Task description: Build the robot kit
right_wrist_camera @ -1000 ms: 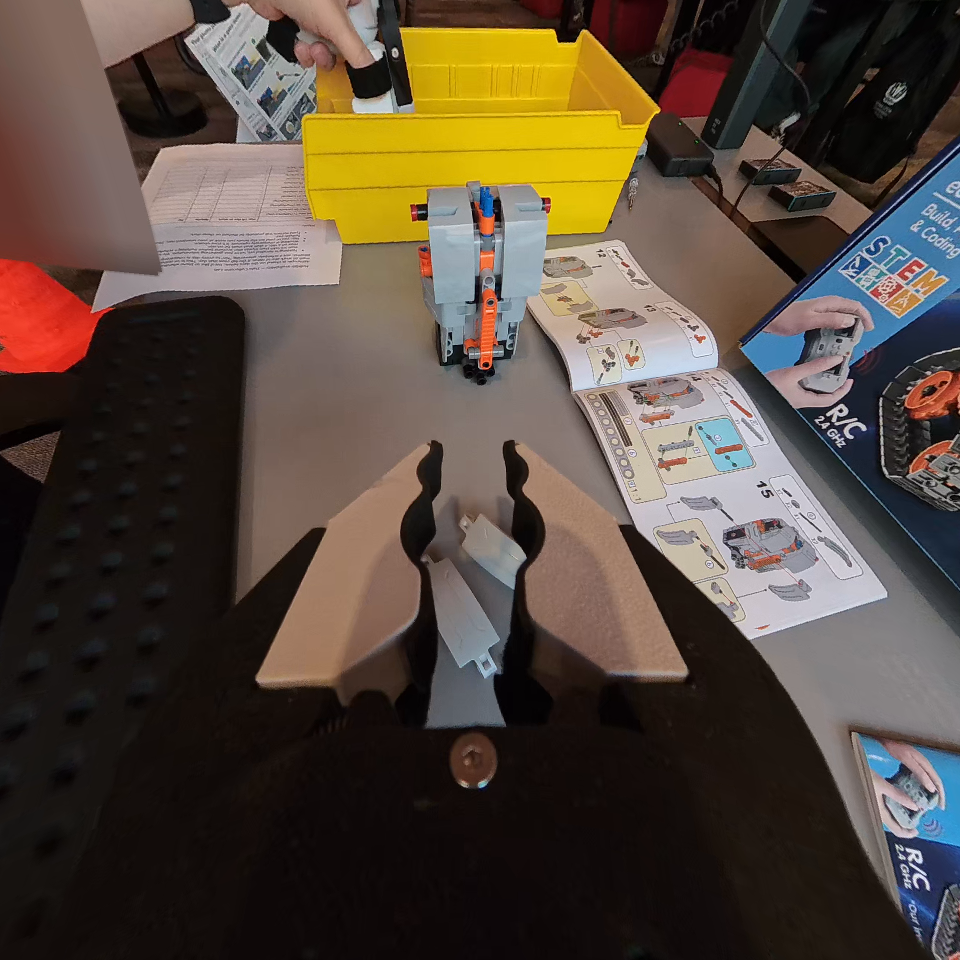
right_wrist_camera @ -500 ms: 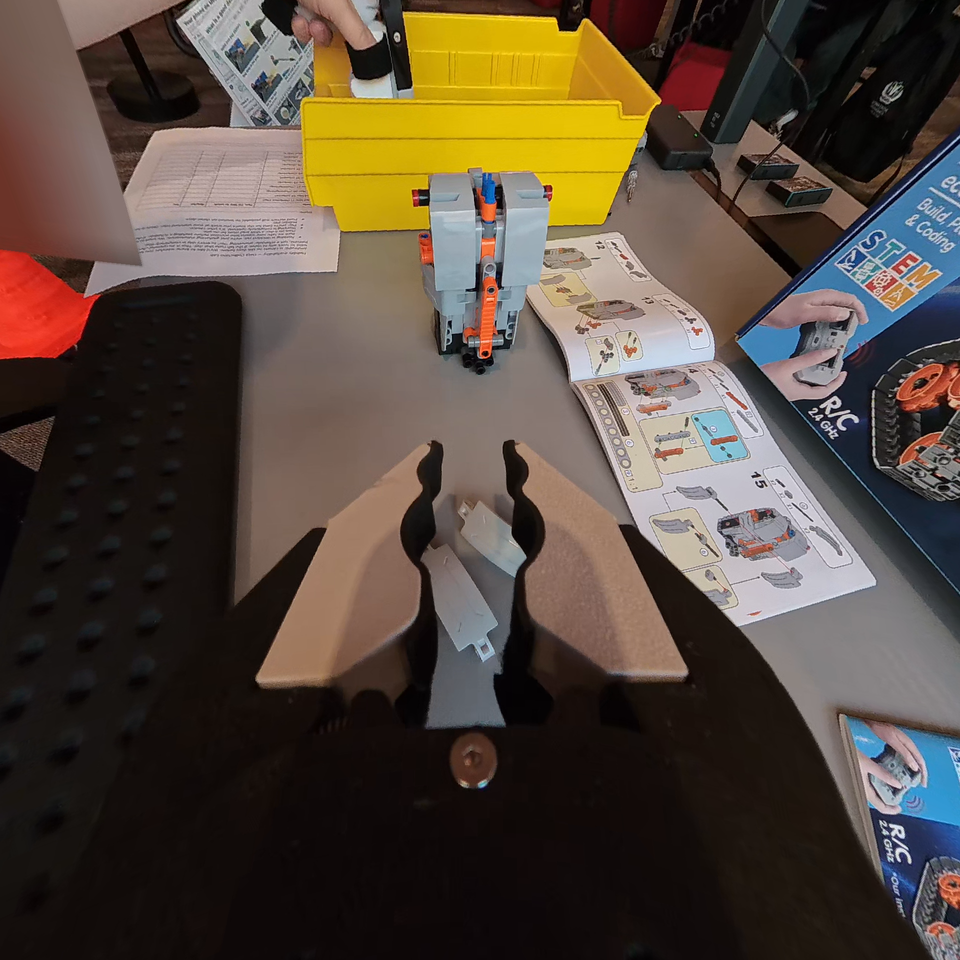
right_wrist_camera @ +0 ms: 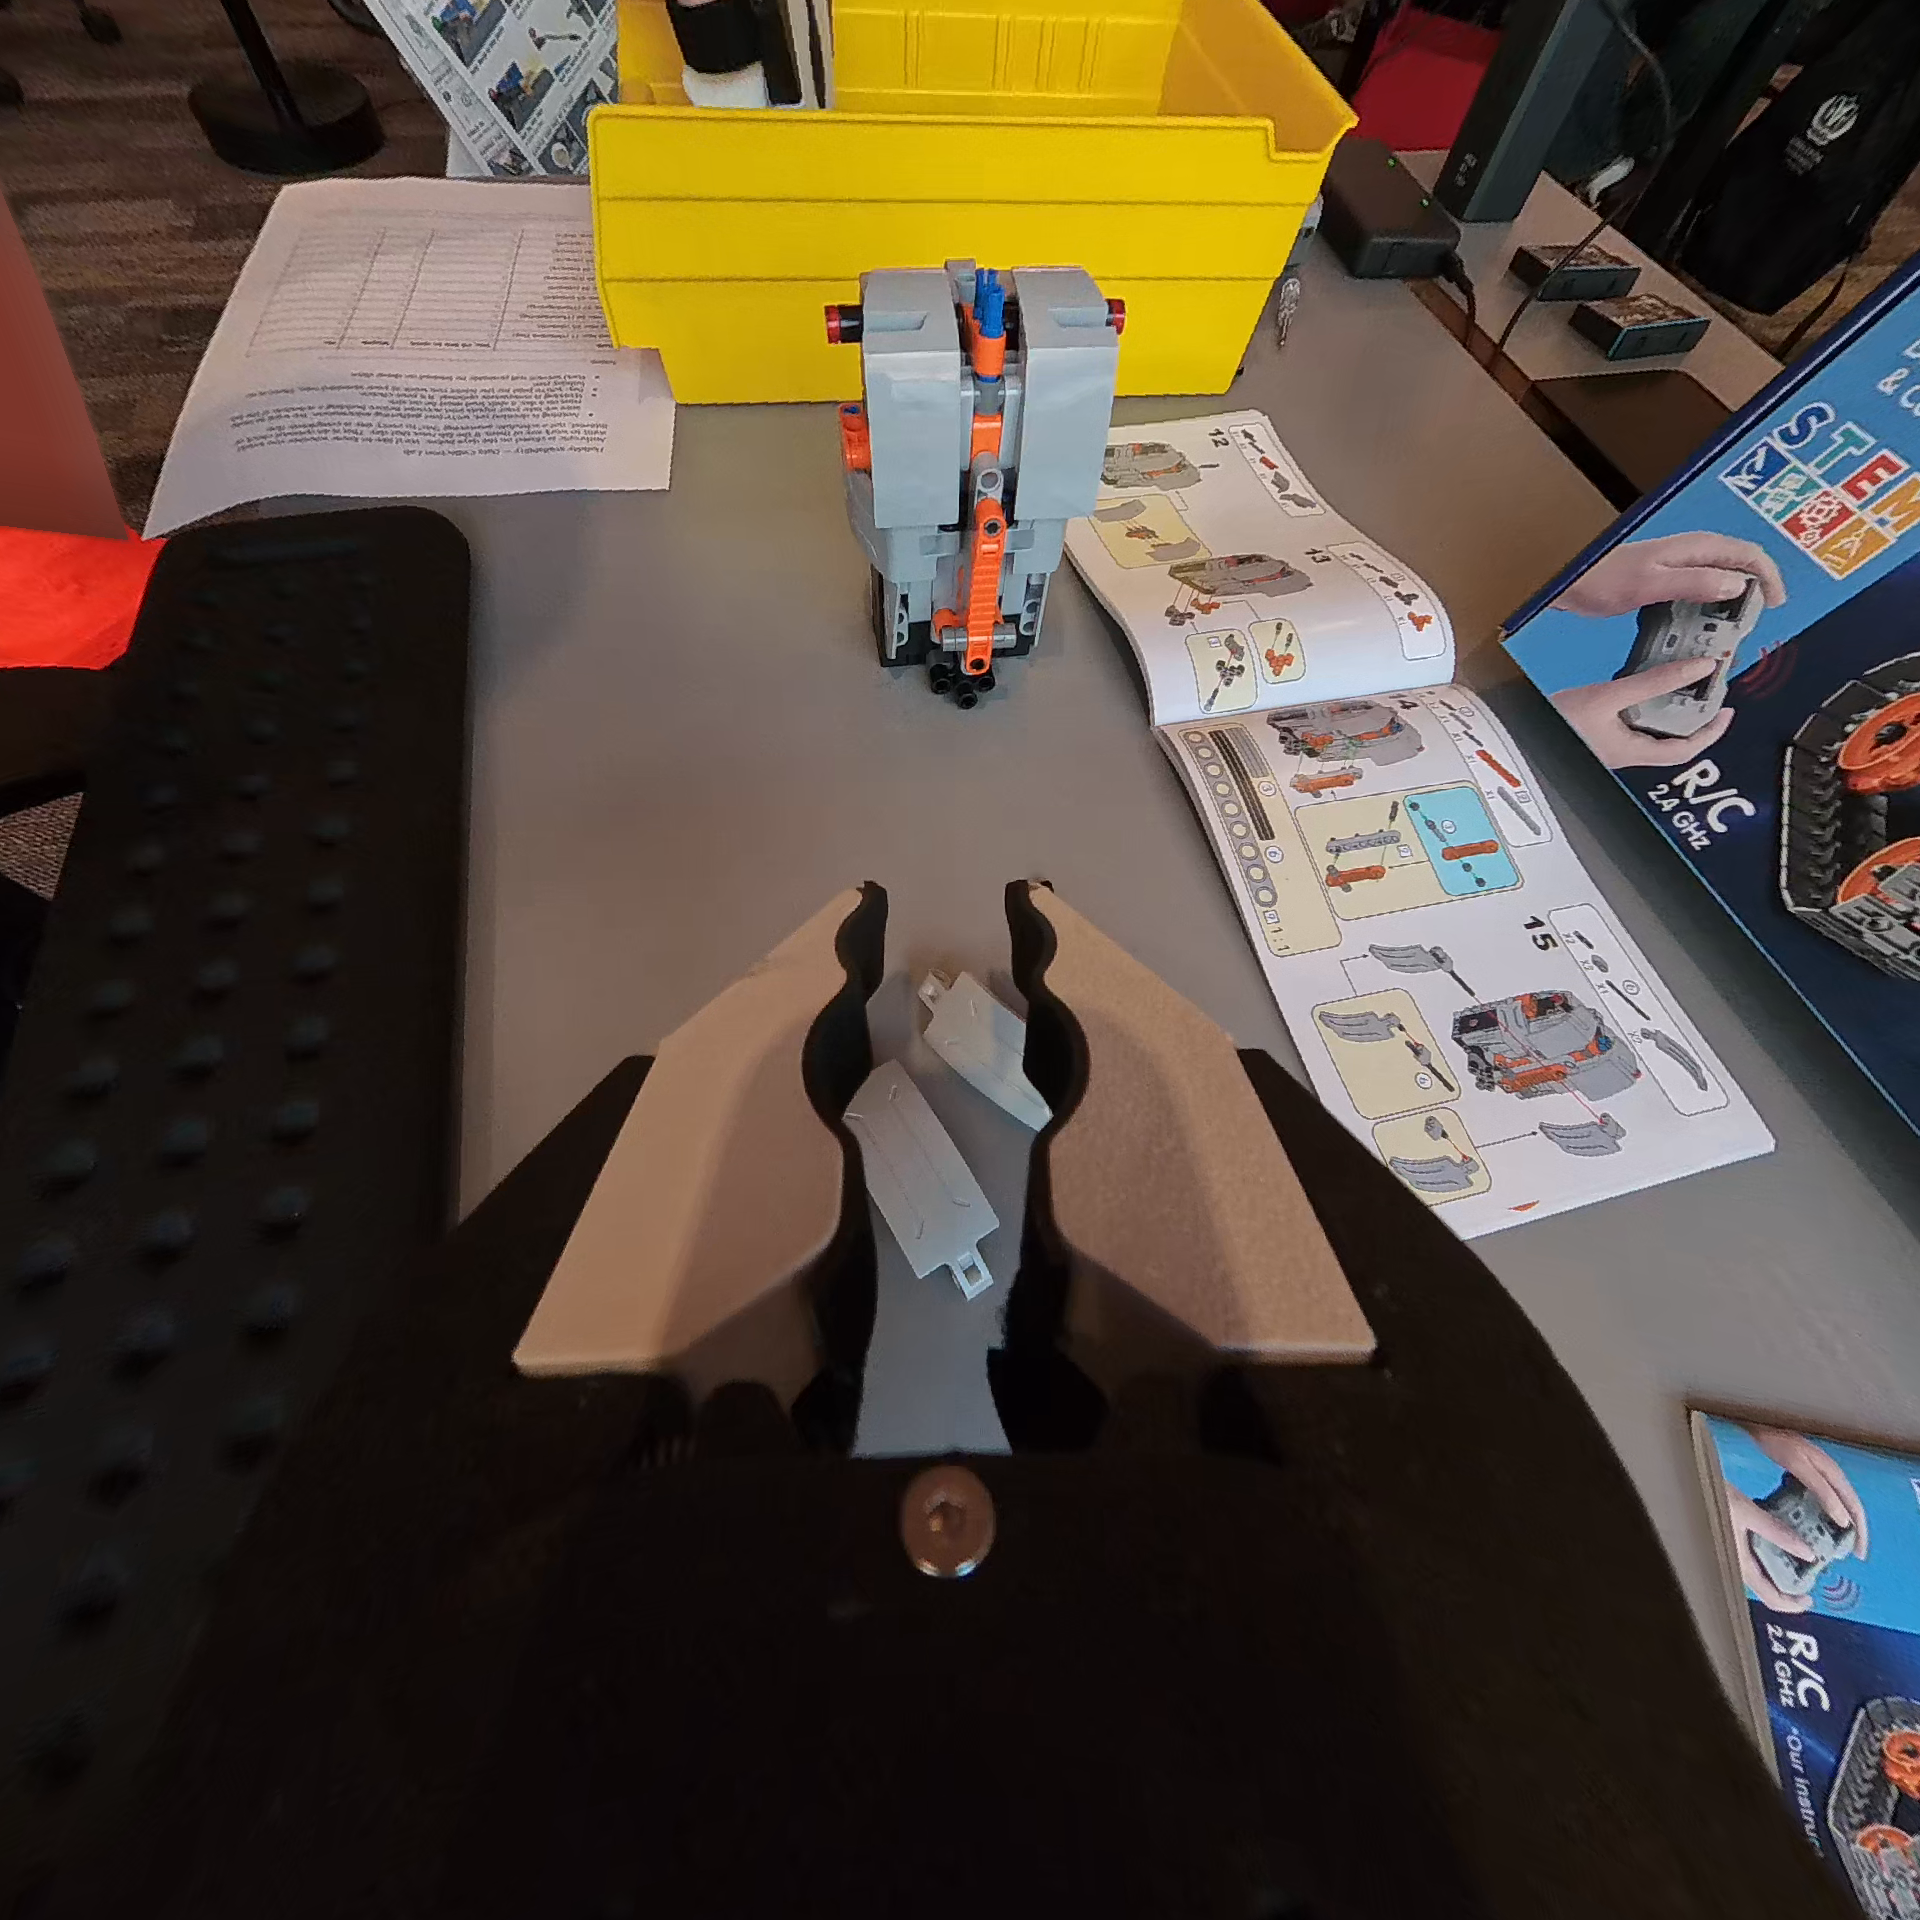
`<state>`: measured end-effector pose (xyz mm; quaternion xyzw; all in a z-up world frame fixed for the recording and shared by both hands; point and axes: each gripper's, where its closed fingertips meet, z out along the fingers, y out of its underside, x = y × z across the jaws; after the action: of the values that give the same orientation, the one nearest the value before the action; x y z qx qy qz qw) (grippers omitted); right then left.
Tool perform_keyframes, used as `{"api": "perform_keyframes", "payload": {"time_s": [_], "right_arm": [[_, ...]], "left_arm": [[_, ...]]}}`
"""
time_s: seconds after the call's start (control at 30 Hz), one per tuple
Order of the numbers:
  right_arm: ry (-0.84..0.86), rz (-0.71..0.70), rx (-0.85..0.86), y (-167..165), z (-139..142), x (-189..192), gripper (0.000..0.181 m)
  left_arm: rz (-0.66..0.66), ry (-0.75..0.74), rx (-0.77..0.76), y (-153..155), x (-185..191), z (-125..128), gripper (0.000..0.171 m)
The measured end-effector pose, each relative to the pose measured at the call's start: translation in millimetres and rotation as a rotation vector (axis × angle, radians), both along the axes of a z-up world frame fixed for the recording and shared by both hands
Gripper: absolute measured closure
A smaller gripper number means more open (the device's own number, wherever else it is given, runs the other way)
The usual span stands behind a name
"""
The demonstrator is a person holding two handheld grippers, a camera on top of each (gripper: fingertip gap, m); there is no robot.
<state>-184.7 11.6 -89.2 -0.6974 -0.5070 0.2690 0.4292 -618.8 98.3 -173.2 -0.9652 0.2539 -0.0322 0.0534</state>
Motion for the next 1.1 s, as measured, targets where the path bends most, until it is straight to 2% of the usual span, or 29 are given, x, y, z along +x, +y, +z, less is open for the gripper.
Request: {"api": "perform_keyframes", "payload": {"time_s": [0.37,0.63,0.77,0.97,1.1], "right_arm": [[-0.017,0.011,-0.008,-2.4,-4.9,-1.5,0.159],[-0.027,0.016,-0.011,-4.2,-7.1,-1.5,0.159],[-0.032,0.020,-0.009,-5.2,-7.7,-2.1,0.159],[-0.030,0.021,0.000,-6.6,-5.9,-2.5,0.159],[-0.018,0.015,0.004,-6.2,-3.3,-1.5,0.159]], "left_arm": [[-0.136,0.105,0.034,6.0,-4.0,-2.1,0.161],[-0.156,0.121,-0.004,-2.6,-7.1,-2.5,0.169],[-0.091,0.108,-0.029,-6.5,-8.9,-4.0,0.170],[-0.062,0.084,-0.029,-7.0,-10.5,-5.3,0.169],[-0.001,0.030,0.010,-5.3,-7.3,10.1,0.169]]}}
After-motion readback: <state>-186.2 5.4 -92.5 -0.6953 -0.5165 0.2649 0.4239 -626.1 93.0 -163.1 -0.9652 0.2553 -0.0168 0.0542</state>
